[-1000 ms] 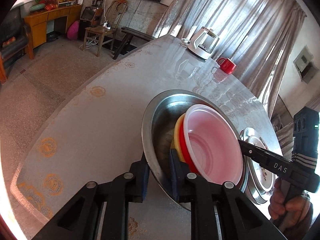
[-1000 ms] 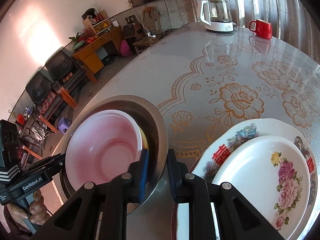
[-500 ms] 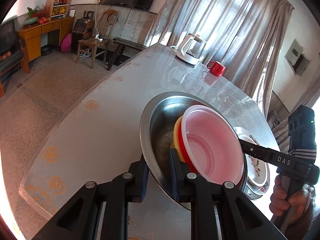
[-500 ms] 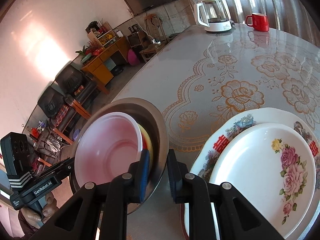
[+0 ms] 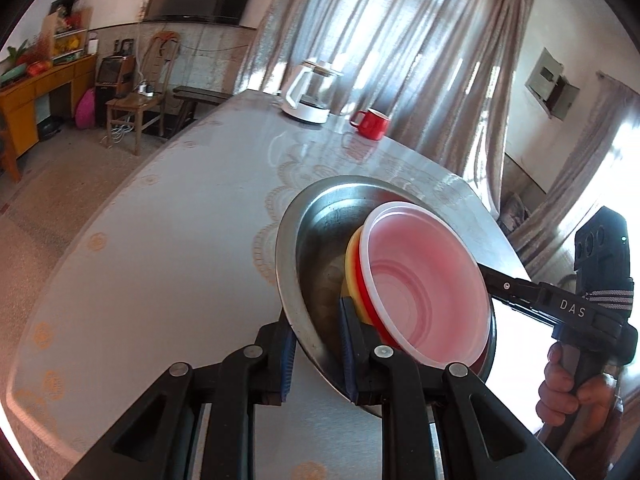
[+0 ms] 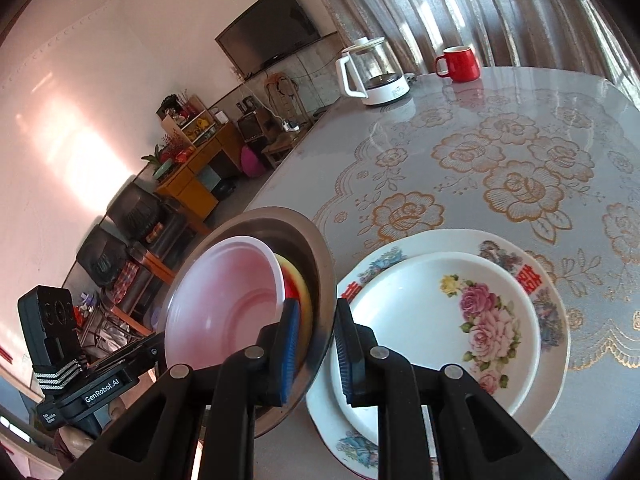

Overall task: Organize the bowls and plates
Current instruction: 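Carry the steel basin with the left tool onto the plate stack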

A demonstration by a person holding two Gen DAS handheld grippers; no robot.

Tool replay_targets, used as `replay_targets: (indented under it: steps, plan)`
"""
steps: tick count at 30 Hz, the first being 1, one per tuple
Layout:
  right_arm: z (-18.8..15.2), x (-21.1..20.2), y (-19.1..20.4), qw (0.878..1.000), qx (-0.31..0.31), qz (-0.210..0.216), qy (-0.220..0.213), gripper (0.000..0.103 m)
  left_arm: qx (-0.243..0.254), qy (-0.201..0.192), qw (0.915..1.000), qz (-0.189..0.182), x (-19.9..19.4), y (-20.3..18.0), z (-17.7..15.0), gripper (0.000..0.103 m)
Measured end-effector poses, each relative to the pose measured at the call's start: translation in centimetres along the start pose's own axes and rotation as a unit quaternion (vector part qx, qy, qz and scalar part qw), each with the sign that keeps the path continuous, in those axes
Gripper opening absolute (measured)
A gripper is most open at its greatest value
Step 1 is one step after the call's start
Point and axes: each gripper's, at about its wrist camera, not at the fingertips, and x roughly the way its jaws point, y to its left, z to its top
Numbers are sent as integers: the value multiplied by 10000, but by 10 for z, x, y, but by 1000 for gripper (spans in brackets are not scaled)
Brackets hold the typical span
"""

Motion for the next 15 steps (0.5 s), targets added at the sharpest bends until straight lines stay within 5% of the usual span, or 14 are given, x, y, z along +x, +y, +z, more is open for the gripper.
replay_targets:
  steps: [15]
  plan:
    - [-6,-43,-64,9946,716,-646,-394,18,433,548,9971,-300,52,-68,3,19]
